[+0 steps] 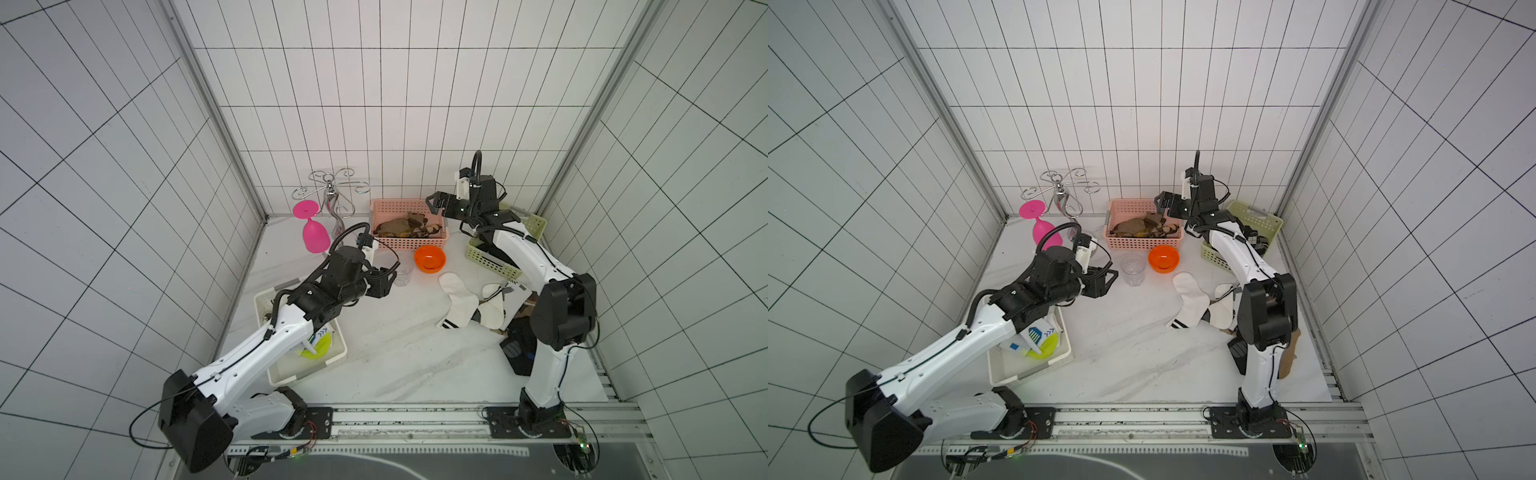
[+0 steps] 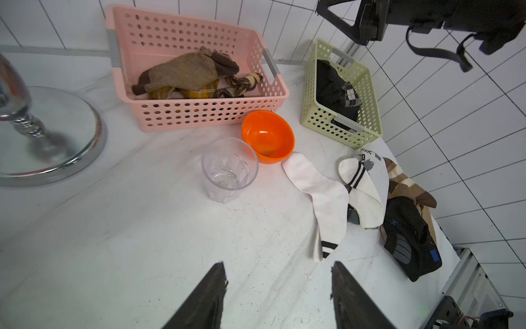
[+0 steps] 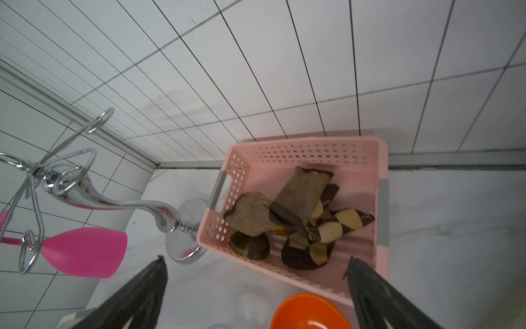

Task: Sort the socks into the basket by color
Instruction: Place the sock in the bin, then pick up the sock at the center of the board.

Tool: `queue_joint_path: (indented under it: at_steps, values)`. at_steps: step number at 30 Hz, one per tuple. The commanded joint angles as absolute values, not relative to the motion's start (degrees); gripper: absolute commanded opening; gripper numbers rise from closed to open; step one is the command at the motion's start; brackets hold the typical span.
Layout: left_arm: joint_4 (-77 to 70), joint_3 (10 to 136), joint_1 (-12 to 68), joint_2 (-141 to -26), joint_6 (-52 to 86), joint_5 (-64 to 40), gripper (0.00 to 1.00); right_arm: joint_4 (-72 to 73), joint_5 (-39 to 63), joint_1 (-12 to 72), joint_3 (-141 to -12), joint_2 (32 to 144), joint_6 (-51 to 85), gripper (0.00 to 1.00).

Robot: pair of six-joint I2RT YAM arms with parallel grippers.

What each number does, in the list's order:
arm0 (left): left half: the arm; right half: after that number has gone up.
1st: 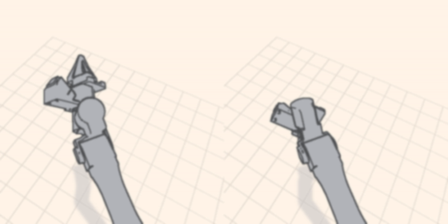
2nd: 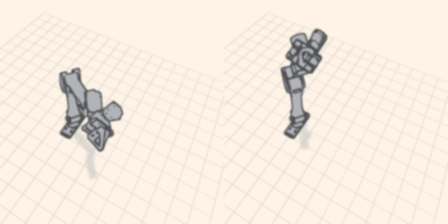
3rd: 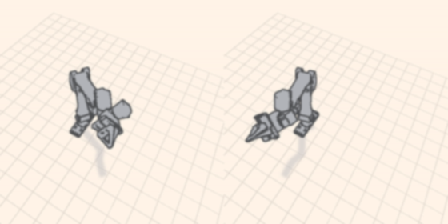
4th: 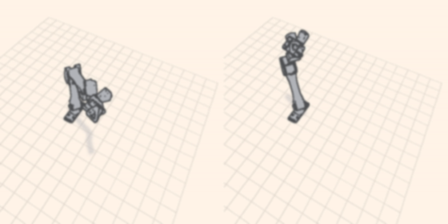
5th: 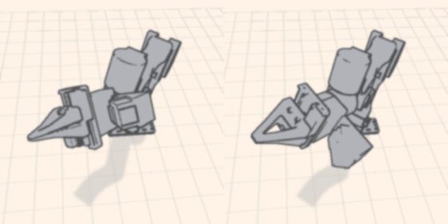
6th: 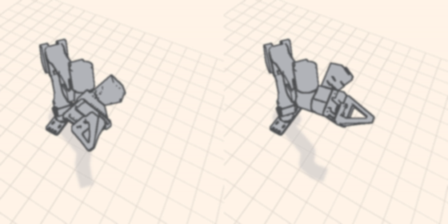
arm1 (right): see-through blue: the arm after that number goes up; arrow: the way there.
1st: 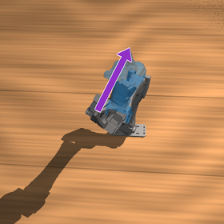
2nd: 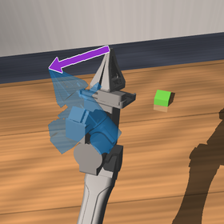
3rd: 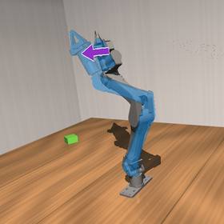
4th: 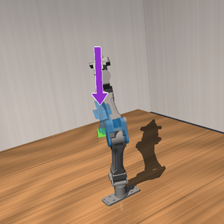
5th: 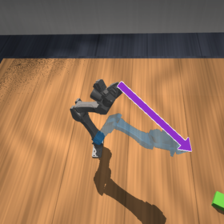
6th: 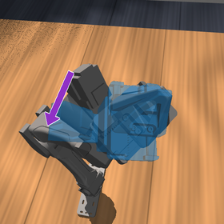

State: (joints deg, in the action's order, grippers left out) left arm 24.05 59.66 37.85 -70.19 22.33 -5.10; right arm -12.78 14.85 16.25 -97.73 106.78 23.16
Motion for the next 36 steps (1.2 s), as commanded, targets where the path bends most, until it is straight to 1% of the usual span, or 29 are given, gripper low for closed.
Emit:
queue_joint_path:
  at_steps: [1,8,15,21,27,36]
  values:
    - [20.52,62.02,40.56,-73.38,19.72,-5.82,0.60,-16.51,11.70,16.34,-87.69,97.97,24.18,1.00]
    - [17.17,66.17,46.10,-82.69,16.12,-6.91,0.61,-22.74,4.15,16.00,-76.36,83.50,22.67,1.00]
    - [13.55,70.53,50.39,-91.66,13.33,-8.95,0.61,-24.82,3.44,12.67,-68.48,72.56,24.09,0.99]
    - [12.22,73.84,52.73,-99.75,11.73,-10.21,0.61,-25.11,6.21,9.41,-65.58,68.85,24.87,0.99]
    - [12.75,77.25,53.99,-107.63,11.18,-10.63,0.61,-25.18,7.86,7.63,-65.98,68.20,24.62,0.99]
    - [12.61,80.50,55.87,-116.02,9.96,-6.53,0.63,-25.10,9.40,7.20,-65.07,67.95,24.29,1.00]
